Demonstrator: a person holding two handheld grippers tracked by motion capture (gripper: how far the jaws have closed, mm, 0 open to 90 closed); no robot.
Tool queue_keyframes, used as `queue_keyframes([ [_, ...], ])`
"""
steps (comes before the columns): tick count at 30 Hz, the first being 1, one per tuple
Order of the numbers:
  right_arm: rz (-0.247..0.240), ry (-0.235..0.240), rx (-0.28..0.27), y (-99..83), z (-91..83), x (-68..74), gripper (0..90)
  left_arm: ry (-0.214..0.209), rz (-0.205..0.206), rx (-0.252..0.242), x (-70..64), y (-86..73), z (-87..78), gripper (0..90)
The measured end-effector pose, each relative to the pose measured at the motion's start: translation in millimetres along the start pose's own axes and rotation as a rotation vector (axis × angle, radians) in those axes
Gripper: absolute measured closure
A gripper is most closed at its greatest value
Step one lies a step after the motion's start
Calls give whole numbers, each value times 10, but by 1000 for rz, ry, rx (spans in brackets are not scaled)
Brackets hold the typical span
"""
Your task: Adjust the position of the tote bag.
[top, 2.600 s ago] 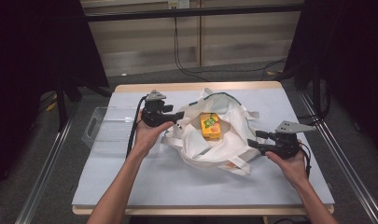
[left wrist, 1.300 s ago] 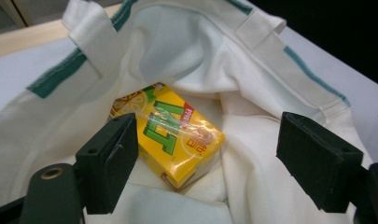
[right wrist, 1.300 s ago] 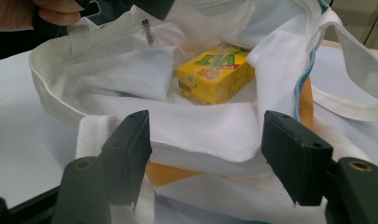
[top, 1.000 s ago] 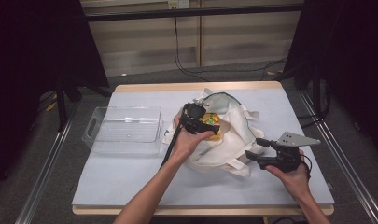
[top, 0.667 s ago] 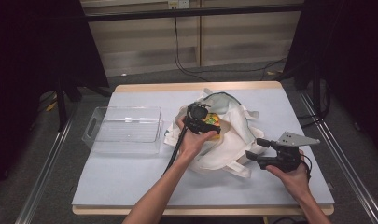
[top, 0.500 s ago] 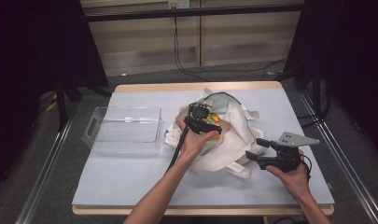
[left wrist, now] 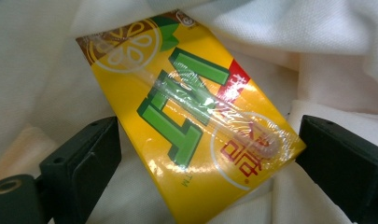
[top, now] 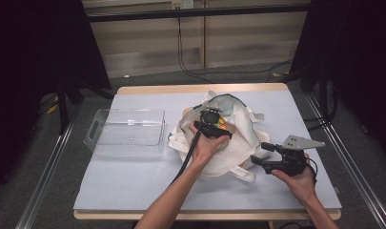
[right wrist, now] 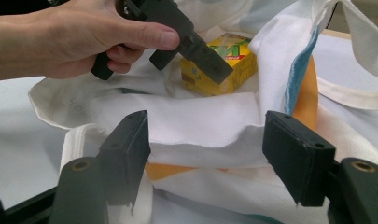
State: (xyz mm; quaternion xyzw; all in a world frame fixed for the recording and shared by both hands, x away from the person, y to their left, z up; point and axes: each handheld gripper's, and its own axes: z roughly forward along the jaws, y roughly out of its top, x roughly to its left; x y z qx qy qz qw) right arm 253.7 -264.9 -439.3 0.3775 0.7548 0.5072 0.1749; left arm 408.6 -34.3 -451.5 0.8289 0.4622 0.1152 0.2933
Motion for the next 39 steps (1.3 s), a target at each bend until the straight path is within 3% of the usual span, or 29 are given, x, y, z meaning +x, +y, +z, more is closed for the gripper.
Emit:
queue_keyframes([
  [6, -2, 5, 2, 1, 1, 13, 320, 7, -31, 5, 5, -18, 69, 77],
  [13, 2, 4, -1, -4, -1, 3, 321, 51, -58, 4, 43, -21, -8, 232],
  [17, 3, 6, 2, -3, 4, 12, 321, 58, -69, 11, 89, -8, -46, 256],
  [21, 0, 3, -1, -2, 3, 9, 320, 65, -65, 5, 92, 17, -94, 262],
  [23, 0, 3, -1, -1, 1, 9, 318, 77, -44, 16, 82, 30, -123, 263],
  [34, 7, 4, -2, -1, 2, 6, 268, 4, -18, 41, 289, 134, -348, 278],
  [39, 17, -12, 1, 1, 0, 5, 231, -45, 20, 51, 356, 139, -455, 279],
])
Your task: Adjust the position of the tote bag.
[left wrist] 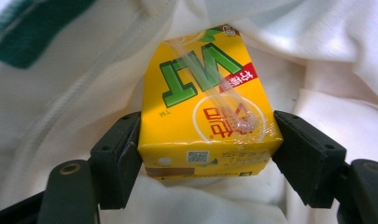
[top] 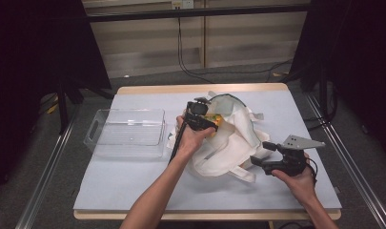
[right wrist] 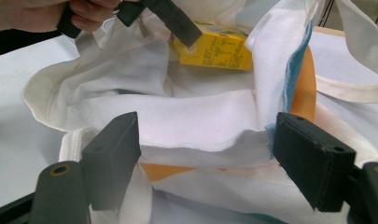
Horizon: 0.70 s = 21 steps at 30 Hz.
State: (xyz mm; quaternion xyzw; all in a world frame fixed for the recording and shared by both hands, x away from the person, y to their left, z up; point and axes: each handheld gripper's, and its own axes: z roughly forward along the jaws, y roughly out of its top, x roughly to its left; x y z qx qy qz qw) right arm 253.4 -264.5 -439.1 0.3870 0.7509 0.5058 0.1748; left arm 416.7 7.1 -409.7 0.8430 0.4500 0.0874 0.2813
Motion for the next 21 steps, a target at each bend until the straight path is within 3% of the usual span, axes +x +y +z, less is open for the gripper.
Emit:
queue_keyframes([
  [6, 1, -6, -12, 18, -29, 3, 227, -61, 46, 6, 30, 22, -143, 280],
  [8, 5, -8, -13, 19, -27, -9, 226, -66, 72, 21, 28, 49, -185, 280],
  [14, 4, -12, -17, 20, -35, -6, 225, -63, 95, 30, 24, 103, -249, 280],
  [21, 3, -9, -15, 19, -33, -4, 224, -67, 147, 87, -11, 206, -333, 280],
])
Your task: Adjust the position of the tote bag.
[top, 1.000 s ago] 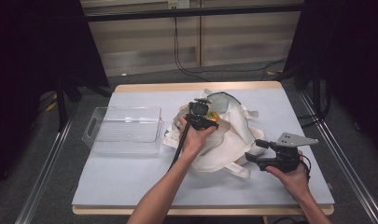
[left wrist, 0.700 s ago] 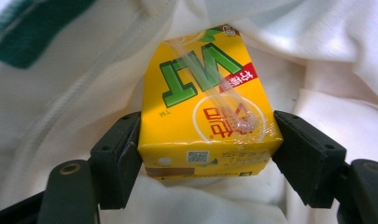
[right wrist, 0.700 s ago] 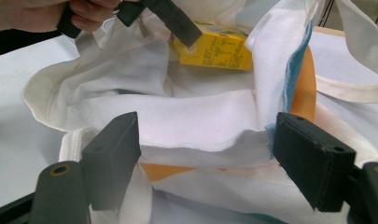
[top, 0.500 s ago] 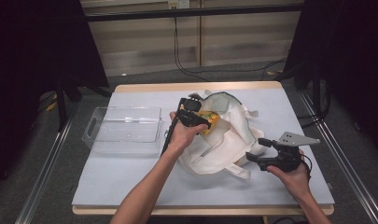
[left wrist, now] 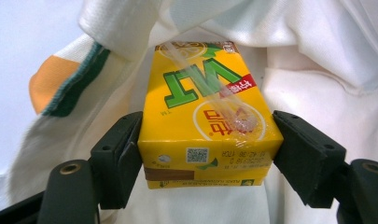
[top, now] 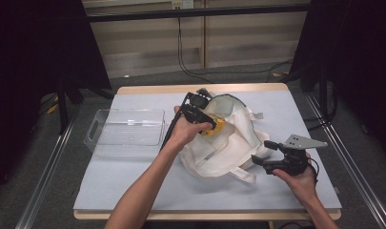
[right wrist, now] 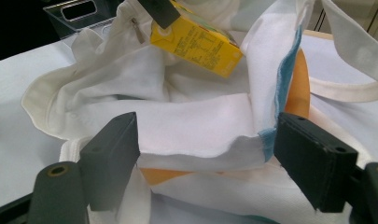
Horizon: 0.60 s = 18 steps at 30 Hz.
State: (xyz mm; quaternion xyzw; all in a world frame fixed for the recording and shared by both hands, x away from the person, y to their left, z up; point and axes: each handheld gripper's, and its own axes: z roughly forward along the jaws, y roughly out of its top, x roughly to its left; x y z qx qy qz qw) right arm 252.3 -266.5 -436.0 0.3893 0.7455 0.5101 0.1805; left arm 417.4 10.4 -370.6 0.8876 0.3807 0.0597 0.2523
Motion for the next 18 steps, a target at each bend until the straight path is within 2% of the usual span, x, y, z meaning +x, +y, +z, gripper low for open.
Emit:
queue_keyframes([
  [6, 3, -1, -2, 1, -7, -5, 223, -33, 85, 39, -67, -97, -49, 280],
  [11, 0, 2, 5, 4, 11, 14, 223, -63, 201, 81, -127, -185, -39, 280],
  [14, -2, 3, 6, 1, 19, 13, 223, -73, 213, 80, -117, -223, -11, 279],
  [15, -1, 2, 7, 0, 22, 14, 222, -82, 225, 63, -91, -262, 19, 279],
  [18, -3, 1, 7, -1, 22, 13, 222, -95, 213, 52, -50, -299, 44, 278],
])
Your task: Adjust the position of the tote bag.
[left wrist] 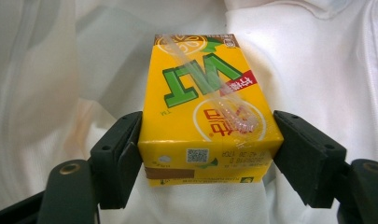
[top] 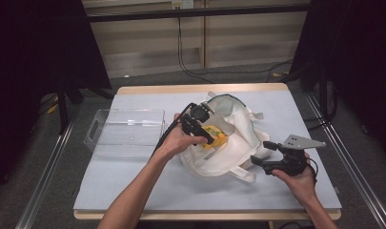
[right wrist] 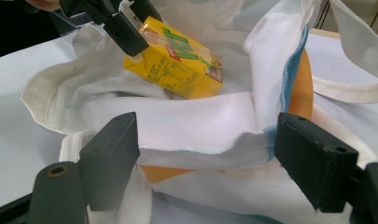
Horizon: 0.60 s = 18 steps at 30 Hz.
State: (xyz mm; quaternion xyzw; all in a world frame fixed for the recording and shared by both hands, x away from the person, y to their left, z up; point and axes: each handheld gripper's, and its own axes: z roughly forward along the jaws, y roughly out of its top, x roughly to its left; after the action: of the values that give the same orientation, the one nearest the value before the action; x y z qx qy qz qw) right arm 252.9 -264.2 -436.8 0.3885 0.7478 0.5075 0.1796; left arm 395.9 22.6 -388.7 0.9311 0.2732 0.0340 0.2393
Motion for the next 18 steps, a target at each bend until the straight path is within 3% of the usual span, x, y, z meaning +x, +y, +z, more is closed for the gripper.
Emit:
queue_keyframes([
  [4, 1, -1, 0, 1, -6, -5, 221, -21, 13, -35, 38, -82, 18, 275],
  [7, 1, -3, 4, 0, -3, -8, 222, -7, 16, -82, 8, -123, -22, 264],
  [10, 0, -1, 6, -2, 0, -4, 221, -13, 11, -114, 7, -159, -19, 209],
  [12, 0, 0, 6, -2, 0, 1, 222, -14, 12, -103, 28, -178, 2, 178],
  [16, 2, 0, 5, -2, -1, 4, 221, -32, 31, -145, 48, -242, -2, 133],
  [18, -1, 1, 5, -2, 0, 0, 222, -21, 32, -163, 45, -258, -6, 119],
])
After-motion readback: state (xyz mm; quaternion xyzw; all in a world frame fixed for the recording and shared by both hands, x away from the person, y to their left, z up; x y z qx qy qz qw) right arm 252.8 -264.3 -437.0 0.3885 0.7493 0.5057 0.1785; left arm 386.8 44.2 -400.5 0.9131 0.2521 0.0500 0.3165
